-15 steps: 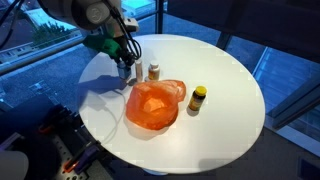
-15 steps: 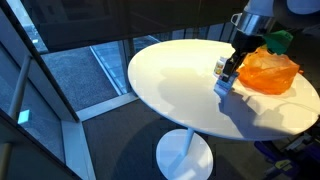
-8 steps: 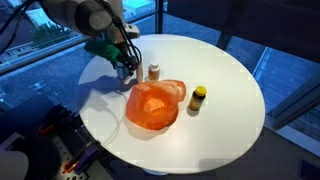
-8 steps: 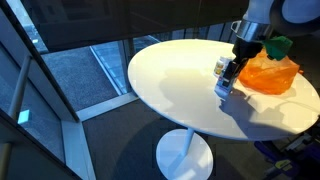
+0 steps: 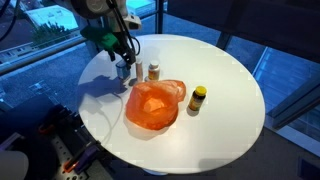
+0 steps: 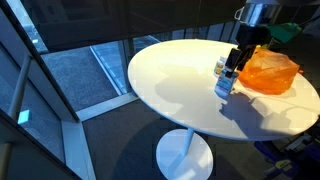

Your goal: Pick up the mentos container from the orange plastic bag and put it on the table

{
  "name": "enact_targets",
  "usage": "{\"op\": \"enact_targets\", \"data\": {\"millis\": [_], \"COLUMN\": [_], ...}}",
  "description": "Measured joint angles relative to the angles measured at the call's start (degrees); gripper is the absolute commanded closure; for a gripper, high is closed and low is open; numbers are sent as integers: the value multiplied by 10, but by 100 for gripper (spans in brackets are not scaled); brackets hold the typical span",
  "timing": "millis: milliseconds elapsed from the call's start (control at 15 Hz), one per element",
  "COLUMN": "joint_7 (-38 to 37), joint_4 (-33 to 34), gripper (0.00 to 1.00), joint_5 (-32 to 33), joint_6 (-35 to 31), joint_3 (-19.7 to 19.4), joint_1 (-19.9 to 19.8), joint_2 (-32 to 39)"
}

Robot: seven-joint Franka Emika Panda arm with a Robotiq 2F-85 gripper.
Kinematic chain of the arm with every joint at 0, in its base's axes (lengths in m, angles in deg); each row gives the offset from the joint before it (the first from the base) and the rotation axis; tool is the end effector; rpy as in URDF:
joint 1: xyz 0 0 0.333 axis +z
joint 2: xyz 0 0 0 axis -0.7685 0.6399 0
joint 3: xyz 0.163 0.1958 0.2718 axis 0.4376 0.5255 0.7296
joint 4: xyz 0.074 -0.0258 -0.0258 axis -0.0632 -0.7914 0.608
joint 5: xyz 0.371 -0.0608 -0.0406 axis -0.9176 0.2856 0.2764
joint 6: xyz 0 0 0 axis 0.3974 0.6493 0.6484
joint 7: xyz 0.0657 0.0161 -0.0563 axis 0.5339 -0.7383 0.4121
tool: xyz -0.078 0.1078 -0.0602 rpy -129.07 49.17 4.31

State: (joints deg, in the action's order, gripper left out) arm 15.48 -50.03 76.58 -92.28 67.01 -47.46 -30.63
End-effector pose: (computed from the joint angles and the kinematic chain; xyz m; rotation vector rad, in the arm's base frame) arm 0.4943 0.0620 0.2512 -3.0734 -0.1767 0.0924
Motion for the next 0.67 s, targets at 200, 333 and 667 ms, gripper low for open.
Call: {"op": "enact_targets", "data": {"millis": [200, 333, 667], "joint_7": [-6, -20, -81], "joint_4": [9, 12, 24], "gripper": [0, 0, 0], "joint_5": [-8, -8, 19], "joint_6": [45, 63, 105], "joint_3": [-1, -4, -20], "joint_1": [0, 0, 0], "joint_2": [-28, -47, -93]}}
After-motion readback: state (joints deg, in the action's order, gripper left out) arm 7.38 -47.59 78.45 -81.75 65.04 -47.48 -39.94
